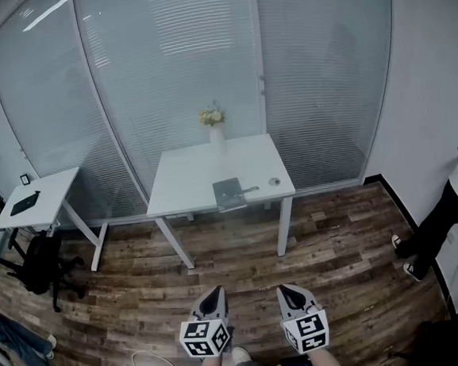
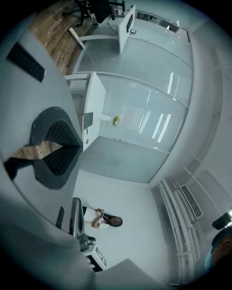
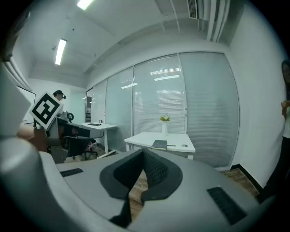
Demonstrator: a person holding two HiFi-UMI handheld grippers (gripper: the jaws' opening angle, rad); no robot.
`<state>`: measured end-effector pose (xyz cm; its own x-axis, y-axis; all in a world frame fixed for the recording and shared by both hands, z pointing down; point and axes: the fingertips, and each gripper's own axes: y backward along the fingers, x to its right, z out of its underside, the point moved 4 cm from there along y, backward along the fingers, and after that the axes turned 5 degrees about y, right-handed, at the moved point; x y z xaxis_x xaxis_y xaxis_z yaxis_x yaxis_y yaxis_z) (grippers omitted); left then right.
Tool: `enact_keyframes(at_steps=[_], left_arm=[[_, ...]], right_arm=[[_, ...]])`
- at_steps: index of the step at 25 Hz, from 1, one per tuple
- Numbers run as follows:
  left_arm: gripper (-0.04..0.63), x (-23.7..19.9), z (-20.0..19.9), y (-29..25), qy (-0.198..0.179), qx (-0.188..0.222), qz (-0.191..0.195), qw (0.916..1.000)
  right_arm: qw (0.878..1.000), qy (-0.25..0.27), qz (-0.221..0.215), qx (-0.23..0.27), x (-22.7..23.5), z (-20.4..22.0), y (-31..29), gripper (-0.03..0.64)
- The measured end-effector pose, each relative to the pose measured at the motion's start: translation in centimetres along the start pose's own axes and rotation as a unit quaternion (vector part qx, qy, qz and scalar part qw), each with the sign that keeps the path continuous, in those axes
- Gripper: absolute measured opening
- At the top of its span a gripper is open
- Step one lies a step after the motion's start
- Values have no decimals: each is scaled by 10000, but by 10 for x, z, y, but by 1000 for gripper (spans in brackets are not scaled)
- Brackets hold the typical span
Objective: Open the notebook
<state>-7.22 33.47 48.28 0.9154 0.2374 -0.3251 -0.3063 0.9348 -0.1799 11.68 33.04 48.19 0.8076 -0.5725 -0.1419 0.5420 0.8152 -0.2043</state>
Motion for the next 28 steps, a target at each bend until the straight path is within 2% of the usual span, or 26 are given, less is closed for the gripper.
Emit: enact_keyframes(at_steps=[10,13,15,20,22,28], left_arm=[[25,15,10,1,49,-95,59,9999],[26,17,11,-4,-217,-240,17,9995],[28,22,13,-8,-506,-408,22,9979],[69,31,17,-26,-1465,-901,-161,9850],[91,32,17,-32,-1587,-991,-148,9822],[97,27,18,-60,-1557,-1075,-51,9819]], right_arm=[[9999,15,-51,-108,3,4,7,14],[9999,60,36,-124,7,4,8,14],[9998,74,54,-160,13,5,11,45],[9997,2,170,-156,33,4,11,103],[9997,10,173,-199,38,5,9,114],[9992,-42,213,-340,54,13,-7,121]])
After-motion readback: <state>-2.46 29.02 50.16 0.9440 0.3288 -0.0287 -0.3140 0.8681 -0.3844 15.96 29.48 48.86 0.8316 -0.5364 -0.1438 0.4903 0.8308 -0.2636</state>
